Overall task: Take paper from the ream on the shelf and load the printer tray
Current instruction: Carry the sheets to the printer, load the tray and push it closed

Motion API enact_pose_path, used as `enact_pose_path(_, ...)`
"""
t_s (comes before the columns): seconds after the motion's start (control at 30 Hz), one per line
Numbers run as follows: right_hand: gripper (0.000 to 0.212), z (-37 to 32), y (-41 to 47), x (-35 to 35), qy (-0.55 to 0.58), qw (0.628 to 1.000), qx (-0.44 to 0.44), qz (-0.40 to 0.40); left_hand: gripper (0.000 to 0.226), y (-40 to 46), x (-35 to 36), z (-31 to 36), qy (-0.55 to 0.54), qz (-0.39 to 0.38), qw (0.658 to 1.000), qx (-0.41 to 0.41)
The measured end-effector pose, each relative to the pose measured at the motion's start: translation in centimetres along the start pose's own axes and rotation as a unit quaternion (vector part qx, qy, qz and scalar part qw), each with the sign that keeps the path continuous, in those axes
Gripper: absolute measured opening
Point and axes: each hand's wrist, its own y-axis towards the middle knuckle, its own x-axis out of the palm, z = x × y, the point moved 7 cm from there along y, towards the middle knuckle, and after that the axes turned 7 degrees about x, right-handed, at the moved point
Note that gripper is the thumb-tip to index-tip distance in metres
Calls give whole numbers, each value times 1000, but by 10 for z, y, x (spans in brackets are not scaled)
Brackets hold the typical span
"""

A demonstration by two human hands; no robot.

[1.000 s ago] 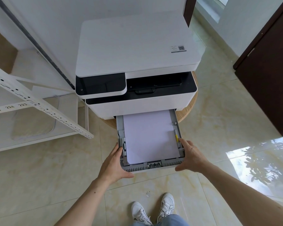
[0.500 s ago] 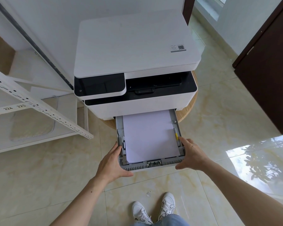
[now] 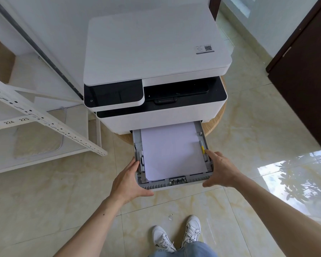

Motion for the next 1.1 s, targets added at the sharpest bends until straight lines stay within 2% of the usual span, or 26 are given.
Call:
enact_pose_path(0.2, 124, -9, 13, -14, 1, 1000, -3, 13, 132, 13, -11, 3, -31, 22, 999, 8)
enact_pose_path(0.57, 123, -30, 50, -39, 19, 999, 13, 29, 126, 57, -37, 7, -18, 52, 998, 4)
enact_pose_path(0.73, 117, -34, 58, -46, -14, 999, 12, 49, 120, 64, -38, 1, -35, 82, 996, -4)
enact_pose_path(0.83, 101, -33, 60, -55, -24, 995, 25, 95, 107, 63, -45, -1, -33, 133, 990, -20)
enact_pose_path(0.97, 91, -33, 56, -69, 12, 977, 22, 211, 95, 61, -65, 3, 32, 258, 965, -31)
enact_pose_path(1.03, 94, -32, 53, -71, 24, 962, 29, 269, 104, 60, -68, 1, 45, 295, 953, -57)
enact_pose_path(1.1, 108, -29, 52, -69, 29, 951, 47, 303, 125, 62, -67, -7, 18, 304, 948, -89)
